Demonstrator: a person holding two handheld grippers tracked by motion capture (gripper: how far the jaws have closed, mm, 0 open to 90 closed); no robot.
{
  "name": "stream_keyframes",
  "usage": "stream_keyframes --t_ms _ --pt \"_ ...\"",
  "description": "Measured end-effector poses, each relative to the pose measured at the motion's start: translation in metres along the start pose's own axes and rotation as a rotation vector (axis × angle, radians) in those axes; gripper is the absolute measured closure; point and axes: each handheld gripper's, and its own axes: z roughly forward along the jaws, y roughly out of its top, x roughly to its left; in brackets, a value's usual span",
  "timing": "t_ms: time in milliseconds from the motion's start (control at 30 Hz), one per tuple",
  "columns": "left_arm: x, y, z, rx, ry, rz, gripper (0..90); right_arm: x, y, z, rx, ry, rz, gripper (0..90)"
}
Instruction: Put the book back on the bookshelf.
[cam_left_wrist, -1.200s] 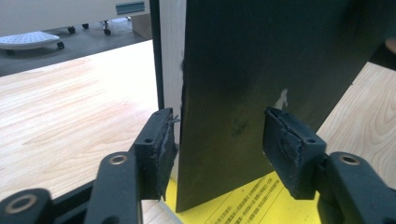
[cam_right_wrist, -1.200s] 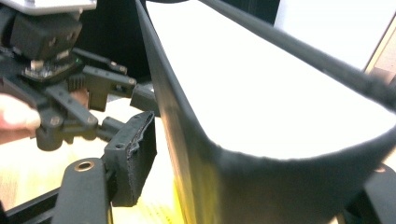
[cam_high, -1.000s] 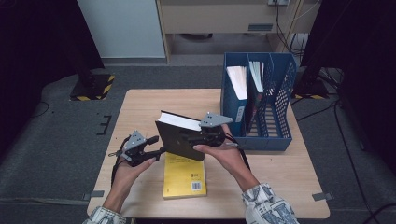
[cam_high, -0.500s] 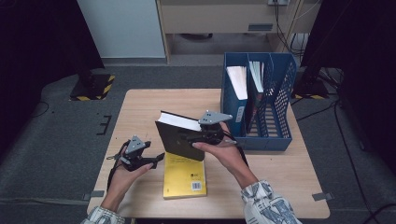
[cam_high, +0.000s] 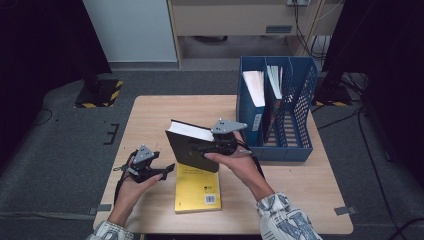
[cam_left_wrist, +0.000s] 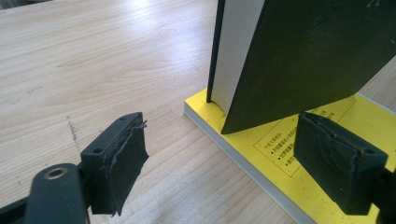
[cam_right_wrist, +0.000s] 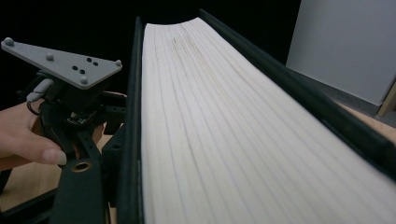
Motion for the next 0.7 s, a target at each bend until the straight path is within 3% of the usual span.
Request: stream_keyframes --t_ms 133,233,700 --pt "0.004 -0.002 0.0 0.006 0.012 -0.01 16.3 0.0 0.0 -0.002 0.005 0.032 0.002 42.5" --pt "0.007 -0.003 -0.001 0.007 0.023 -0.026 16.3 0.004 0.001 -0.002 -0.004 0.015 -0.008 48.5" --pt "0.018 -0.008 -0.004 0.011 0.063 -0.076 16.3 0.011 0.002 -0.004 -0.012 -0.047 0.024 51.2"
